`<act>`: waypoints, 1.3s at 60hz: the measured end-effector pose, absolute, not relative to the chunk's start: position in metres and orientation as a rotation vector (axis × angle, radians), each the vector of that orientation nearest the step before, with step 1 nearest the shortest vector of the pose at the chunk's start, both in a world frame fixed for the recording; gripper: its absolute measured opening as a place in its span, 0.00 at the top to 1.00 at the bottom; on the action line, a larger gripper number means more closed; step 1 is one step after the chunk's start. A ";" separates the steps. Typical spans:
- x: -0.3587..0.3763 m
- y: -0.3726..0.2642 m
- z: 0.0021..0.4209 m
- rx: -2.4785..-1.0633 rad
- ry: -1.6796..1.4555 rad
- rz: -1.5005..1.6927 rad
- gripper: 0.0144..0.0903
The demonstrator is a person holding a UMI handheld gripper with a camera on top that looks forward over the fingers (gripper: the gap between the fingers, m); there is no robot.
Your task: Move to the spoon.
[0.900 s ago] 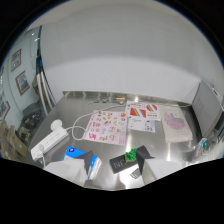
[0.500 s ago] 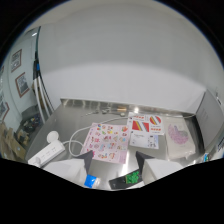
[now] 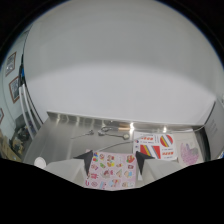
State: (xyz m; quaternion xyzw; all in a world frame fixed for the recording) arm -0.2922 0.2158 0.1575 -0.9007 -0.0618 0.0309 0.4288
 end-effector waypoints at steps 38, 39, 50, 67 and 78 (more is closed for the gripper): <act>-0.326 0.359 0.048 -2.329 -0.125 0.028 0.10; -0.326 0.361 0.046 -2.329 -0.123 0.026 0.09; -0.327 0.378 0.027 -2.341 -0.114 0.008 0.11; -0.327 0.389 0.014 -2.347 -0.112 -0.008 0.11; -0.326 0.390 0.011 -2.353 -0.113 -0.009 0.11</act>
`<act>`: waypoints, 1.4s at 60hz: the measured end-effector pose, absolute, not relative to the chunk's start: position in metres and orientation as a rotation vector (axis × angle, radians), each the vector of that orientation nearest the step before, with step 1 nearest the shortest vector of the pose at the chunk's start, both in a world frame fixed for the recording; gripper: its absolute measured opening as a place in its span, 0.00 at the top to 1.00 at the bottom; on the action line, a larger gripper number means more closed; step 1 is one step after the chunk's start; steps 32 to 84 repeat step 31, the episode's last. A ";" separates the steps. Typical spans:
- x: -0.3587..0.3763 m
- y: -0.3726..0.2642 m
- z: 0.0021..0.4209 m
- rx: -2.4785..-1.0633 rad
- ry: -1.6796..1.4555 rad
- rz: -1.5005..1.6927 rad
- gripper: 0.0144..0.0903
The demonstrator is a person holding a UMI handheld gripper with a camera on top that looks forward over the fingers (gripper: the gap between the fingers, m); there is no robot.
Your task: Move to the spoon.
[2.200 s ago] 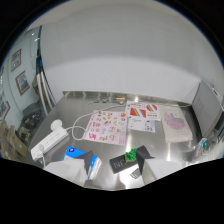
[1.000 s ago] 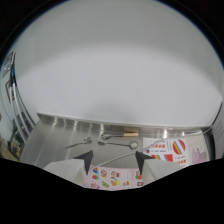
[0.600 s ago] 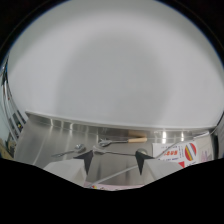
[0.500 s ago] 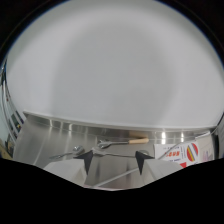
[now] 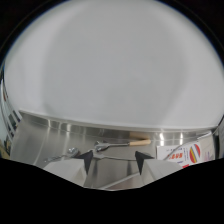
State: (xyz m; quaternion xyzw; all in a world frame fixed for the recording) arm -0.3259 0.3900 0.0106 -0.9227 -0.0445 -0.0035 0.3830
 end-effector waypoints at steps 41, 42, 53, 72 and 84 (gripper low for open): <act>-0.328 0.391 0.012 -2.344 -0.110 0.006 0.10; -0.328 0.391 0.012 -2.344 -0.110 0.006 0.10; -0.328 0.391 0.012 -2.344 -0.110 0.006 0.10; -0.328 0.391 0.012 -2.344 -0.110 0.006 0.10; -0.328 0.391 0.012 -2.344 -0.110 0.006 0.10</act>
